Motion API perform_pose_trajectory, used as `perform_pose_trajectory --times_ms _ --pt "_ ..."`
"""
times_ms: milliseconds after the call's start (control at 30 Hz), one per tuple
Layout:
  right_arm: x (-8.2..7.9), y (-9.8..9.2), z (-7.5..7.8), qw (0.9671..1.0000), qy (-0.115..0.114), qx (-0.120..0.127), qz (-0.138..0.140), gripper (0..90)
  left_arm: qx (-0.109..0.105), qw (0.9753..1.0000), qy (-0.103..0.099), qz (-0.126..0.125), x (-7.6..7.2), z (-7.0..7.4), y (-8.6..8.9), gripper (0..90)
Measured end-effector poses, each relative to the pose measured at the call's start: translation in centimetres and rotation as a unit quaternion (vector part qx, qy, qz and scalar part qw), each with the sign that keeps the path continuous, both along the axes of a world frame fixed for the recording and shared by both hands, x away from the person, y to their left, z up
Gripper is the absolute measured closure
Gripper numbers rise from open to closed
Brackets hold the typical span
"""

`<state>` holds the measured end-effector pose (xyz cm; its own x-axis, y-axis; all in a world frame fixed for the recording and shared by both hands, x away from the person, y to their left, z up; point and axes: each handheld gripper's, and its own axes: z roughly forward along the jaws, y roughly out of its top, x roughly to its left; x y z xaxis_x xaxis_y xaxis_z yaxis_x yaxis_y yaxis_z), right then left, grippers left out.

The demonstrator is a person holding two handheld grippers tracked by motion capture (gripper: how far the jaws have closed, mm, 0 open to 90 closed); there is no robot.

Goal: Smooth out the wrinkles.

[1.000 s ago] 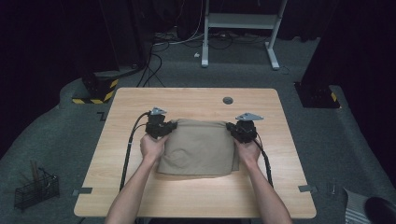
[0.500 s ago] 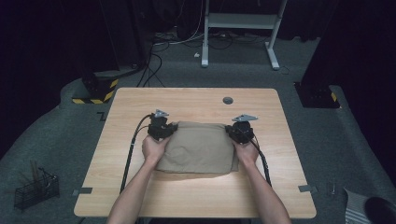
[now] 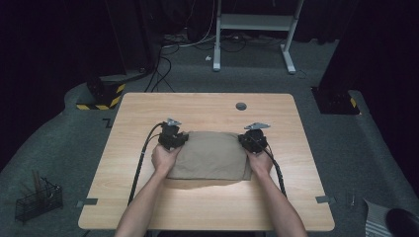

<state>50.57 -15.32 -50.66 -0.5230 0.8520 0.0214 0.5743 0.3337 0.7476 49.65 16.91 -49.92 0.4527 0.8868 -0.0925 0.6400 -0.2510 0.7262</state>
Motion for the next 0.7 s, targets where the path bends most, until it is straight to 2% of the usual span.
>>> perform_pose_trajectory --times_ms 167,267,367,433,500,700 --pt "0.1 -0.2 -0.1 0.9999 0.006 0.008 -0.004 80.4 -0.003 1.0000 0.001 0.006 0.1 0.1 0.2 69.4" --pt "0.1 -0.8 0.3 0.9994 0.011 0.030 -0.010 75.5 -0.021 0.9997 -0.004 0.009 -0.2 0.9 0.8 61.8" --pt "-0.3 -0.7 0.9 0.9996 0.004 0.028 -0.008 70.4 -0.028 0.9995 -0.011 0.006 -0.4 1.4 1.0 50.5" --pt "-0.5 -0.7 1.1 0.9996 -0.001 0.027 -0.008 65.7 -0.033 0.9993 -0.019 0.009 -0.6 2.0 1.4 46.0" --pt "-0.6 -0.7 1.3 0.9996 -0.002 0.024 -0.013 59.9 -0.036 0.9991 -0.021 0.011 -0.9 2.3 1.8 42.8" --pt "-1.1 -2.1 2.2 0.9982 -0.002 0.055 -0.025 52.2 -0.055 0.9978 -0.031 0.018 -1.7 3.5 2.9 37.4"
